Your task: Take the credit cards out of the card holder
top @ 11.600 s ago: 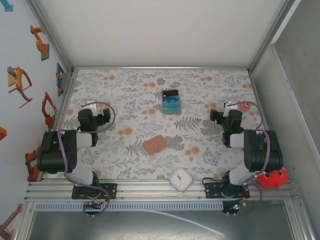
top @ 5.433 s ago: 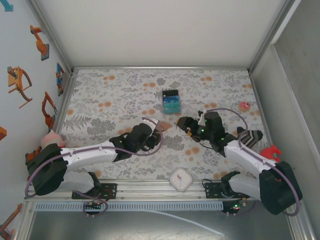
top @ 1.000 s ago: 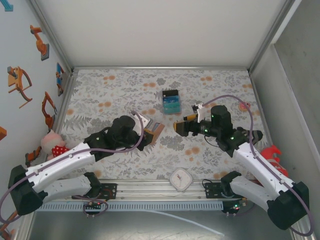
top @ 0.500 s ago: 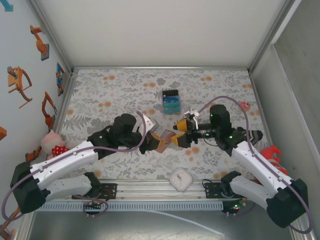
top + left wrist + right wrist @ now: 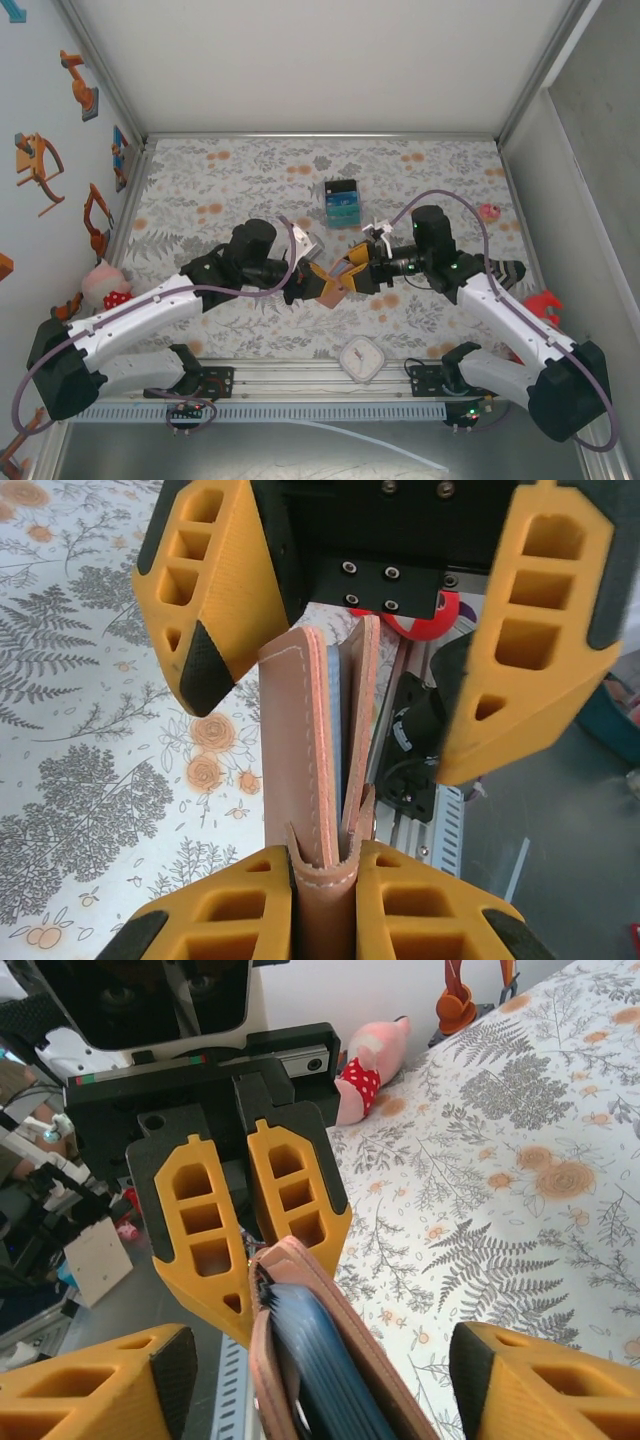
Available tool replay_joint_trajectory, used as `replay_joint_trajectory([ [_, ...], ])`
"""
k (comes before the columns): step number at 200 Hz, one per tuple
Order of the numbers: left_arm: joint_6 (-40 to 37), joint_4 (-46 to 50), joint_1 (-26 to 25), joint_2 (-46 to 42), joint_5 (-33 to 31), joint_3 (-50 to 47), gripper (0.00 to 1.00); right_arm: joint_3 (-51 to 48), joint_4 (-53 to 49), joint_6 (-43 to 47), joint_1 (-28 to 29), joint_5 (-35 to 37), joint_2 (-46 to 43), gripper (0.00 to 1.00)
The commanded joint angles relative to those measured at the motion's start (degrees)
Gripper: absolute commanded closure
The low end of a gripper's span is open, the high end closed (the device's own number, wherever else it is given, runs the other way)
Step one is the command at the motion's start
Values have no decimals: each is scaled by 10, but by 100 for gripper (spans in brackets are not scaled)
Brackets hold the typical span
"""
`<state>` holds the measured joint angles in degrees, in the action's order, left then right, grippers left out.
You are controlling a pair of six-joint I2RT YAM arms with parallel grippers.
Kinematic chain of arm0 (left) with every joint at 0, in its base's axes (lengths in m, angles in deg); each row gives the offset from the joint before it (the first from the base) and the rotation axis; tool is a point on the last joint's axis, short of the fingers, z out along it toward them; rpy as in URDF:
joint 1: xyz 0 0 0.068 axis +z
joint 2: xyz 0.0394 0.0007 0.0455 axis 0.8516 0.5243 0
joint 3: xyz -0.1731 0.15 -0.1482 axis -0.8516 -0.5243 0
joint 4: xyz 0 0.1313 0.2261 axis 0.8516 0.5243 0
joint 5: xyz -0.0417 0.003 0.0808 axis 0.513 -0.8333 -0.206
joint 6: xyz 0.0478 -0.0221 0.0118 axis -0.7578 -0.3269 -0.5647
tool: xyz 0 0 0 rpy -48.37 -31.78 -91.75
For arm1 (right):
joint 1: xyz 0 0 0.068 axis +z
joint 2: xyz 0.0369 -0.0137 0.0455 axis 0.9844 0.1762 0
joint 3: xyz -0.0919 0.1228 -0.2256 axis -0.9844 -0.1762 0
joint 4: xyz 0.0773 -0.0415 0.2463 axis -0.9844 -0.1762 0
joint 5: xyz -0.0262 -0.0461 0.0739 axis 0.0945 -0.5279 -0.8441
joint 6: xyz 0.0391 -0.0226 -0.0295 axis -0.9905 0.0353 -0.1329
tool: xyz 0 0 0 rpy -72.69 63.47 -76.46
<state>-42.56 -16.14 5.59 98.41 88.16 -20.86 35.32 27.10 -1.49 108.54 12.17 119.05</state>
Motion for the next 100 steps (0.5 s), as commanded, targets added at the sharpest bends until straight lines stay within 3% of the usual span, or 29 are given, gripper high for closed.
replay_joint_trajectory([
  [1, -8, -50, 8, -2, 22, 21, 100, 16, -7, 6, 2, -25, 0, 47],
  [18, 0, -58, 17, -3, 23, 20, 100, 15, -7, 5, 3, -20, -2, 66],
  [38, 17, -74, 27, -4, 20, 19, 96, 12, -6, -2, 4, 15, -6, 100],
  [64, 32, -95, 33, -10, -15, 8, 71, 1, 17, -40, 4, 115, -17, 100],
  [82, 44, -108, 34, -22, -71, -5, 35, -5, 38, -77, 4, 179, -19, 100],
  [100, 65, -125, 34, -38, -151, -26, 12, -4, 55, -113, 4, 232, -16, 100],
])
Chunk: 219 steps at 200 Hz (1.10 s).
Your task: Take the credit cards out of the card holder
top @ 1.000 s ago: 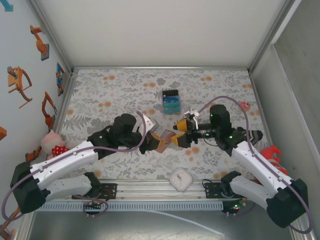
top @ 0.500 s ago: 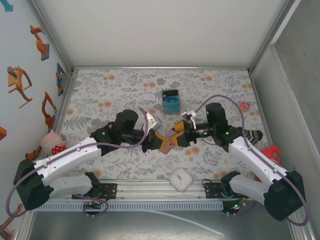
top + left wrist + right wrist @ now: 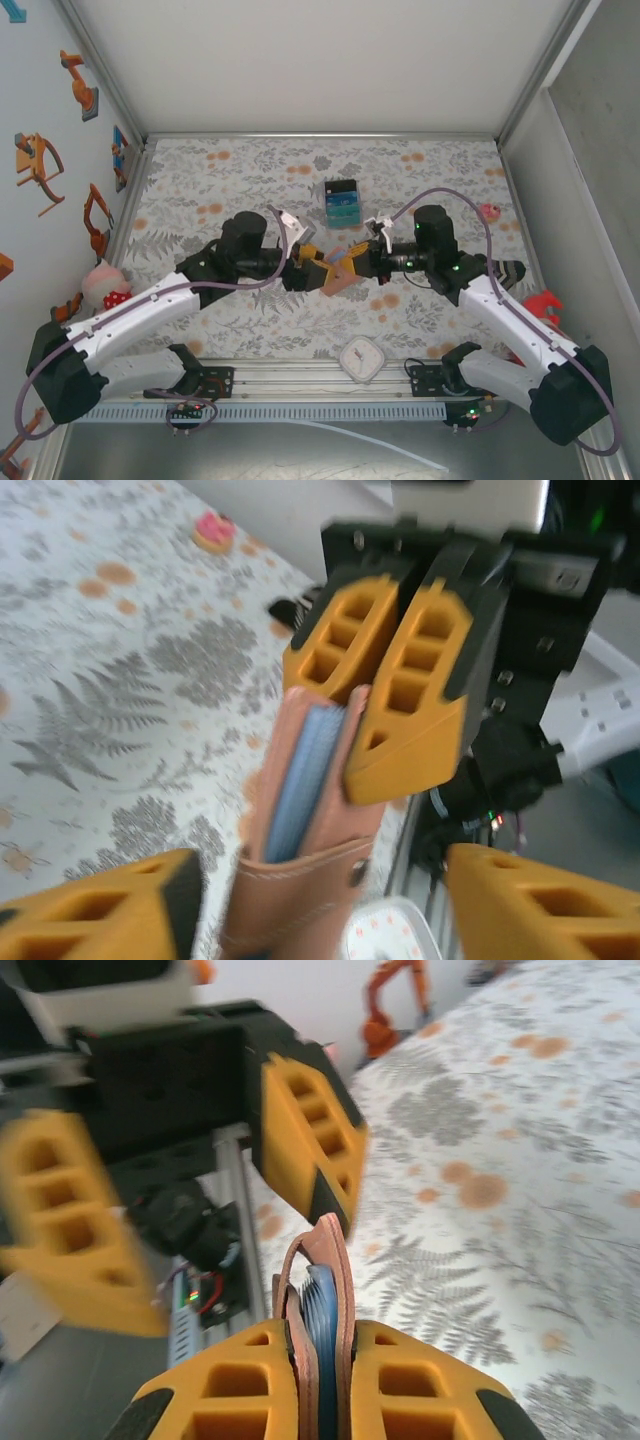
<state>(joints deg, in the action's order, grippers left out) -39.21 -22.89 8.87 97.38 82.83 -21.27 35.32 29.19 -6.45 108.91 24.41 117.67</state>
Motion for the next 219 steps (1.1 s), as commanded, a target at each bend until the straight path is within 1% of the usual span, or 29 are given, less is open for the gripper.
replay_joint_trajectory([
  [1, 33, -58, 1, -29, -102, -23, 11, -4, 35, -65, 0, 111, -3, 100],
  [16, 57, -76, 1, -46, -168, -45, 5, -3, 47, -94, 0, 153, 1, 100],
  [38, 91, -101, 1, -71, -242, -74, 2, -4, 68, -142, -1, 213, 4, 100],
  [45, 103, -106, 1, -77, -264, -83, 0, -4, 75, -159, -1, 230, 4, 100],
  [65, 125, -136, 1, -86, -296, -109, 0, -8, 107, -210, -3, 266, 4, 100],
  [78, 151, -171, 1, -82, -312, -131, 0, -16, 149, -249, -4, 280, 6, 100],
  [90, 178, -229, 1, -72, -316, -157, 0, -28, 204, -291, -4, 285, 11, 100],
  [108, 222, -320, 1, -42, -311, -187, 5, -44, 293, -355, -5, 286, 29, 100],
  [128, 256, -388, 1, 5, -288, -189, 10, -54, 389, -428, -5, 279, 61, 100],
  [155, 305, -495, 1, 74, -263, -192, 12, -55, 481, -497, -4, 259, 103, 100],
  [174, 334, -581, 1, 123, -251, -196, 12, -57, 522, -523, -1, 254, 114, 100],
  [197, 360, -684, 1, 182, -238, -198, 12, -58, 527, -528, 3, 255, 113, 100],
  [219, 378, -783, 9, 230, -219, -198, 21, -60, 527, -531, 6, 252, 112, 100],
])
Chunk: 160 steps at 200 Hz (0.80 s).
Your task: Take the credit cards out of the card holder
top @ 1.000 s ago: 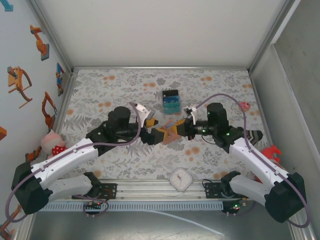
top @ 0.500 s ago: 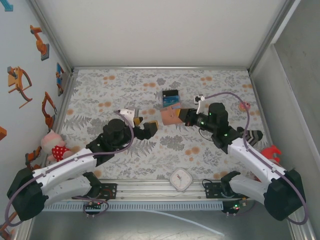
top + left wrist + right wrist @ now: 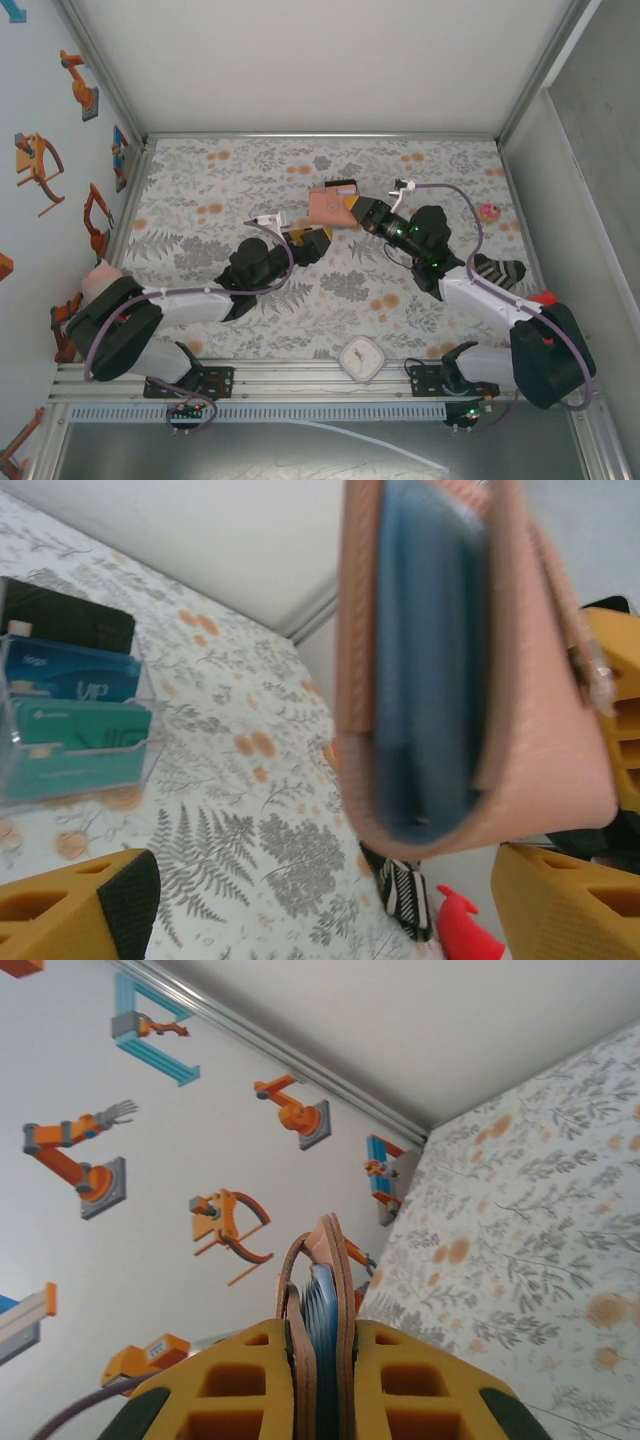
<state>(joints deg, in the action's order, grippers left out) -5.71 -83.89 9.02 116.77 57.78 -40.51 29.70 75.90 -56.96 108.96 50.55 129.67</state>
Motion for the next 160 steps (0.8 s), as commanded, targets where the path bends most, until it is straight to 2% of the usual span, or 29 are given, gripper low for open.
replay_joint_trajectory([
  [1, 43, -177, 8, 38, 32, -5, 22, -4, 60, -26, 6, -9, -9, 100],
  [26, 54, -207, 17, 63, 49, 6, 30, -8, 60, -28, 6, -10, -10, 100],
  [41, 44, -207, 16, 61, 72, 17, 31, -11, 61, -28, 6, -9, -10, 100],
  [52, 38, -207, 16, 58, 81, 22, 30, -13, 61, -26, 6, -7, -10, 100],
  [75, 35, -207, 16, 46, 88, 21, 19, -13, 60, -19, 6, 0, -11, 100],
  [86, 35, -207, 16, 39, 93, 18, 16, -11, 61, -16, 6, 4, -11, 100],
  [126, 36, -207, 22, 18, 71, -6, 14, -1, 63, -21, 6, -2, -3, 100],
  [160, 31, -207, 34, 17, 66, 9, 14, -4, 74, -34, 8, -13, -2, 100],
])
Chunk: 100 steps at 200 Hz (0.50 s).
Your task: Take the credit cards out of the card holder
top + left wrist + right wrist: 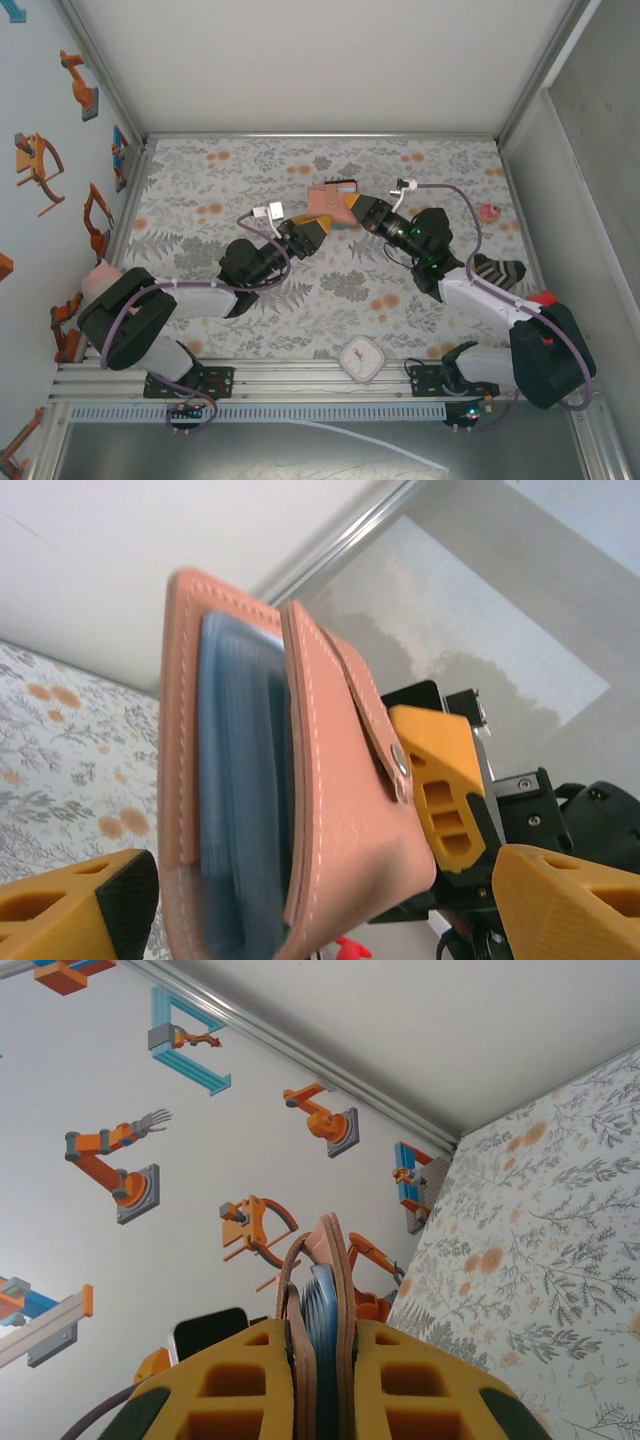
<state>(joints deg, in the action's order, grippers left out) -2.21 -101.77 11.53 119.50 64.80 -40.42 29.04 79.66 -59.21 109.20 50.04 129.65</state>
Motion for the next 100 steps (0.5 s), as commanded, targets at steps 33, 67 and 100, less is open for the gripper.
replay_joint_trajectory([
  [33, 6, -28, 17, 13, 8, 34, 28, -2, 37, -16, 7, -16, -5, 100],
  [67, 2, -28, 19, 12, 12, 42, 49, -10, 37, -19, 7, -28, -2, 100],
  [100, 1, -17, 31, -8, 27, 33, 81, -12, 20, 3, 5, -52, 0, 99],
])
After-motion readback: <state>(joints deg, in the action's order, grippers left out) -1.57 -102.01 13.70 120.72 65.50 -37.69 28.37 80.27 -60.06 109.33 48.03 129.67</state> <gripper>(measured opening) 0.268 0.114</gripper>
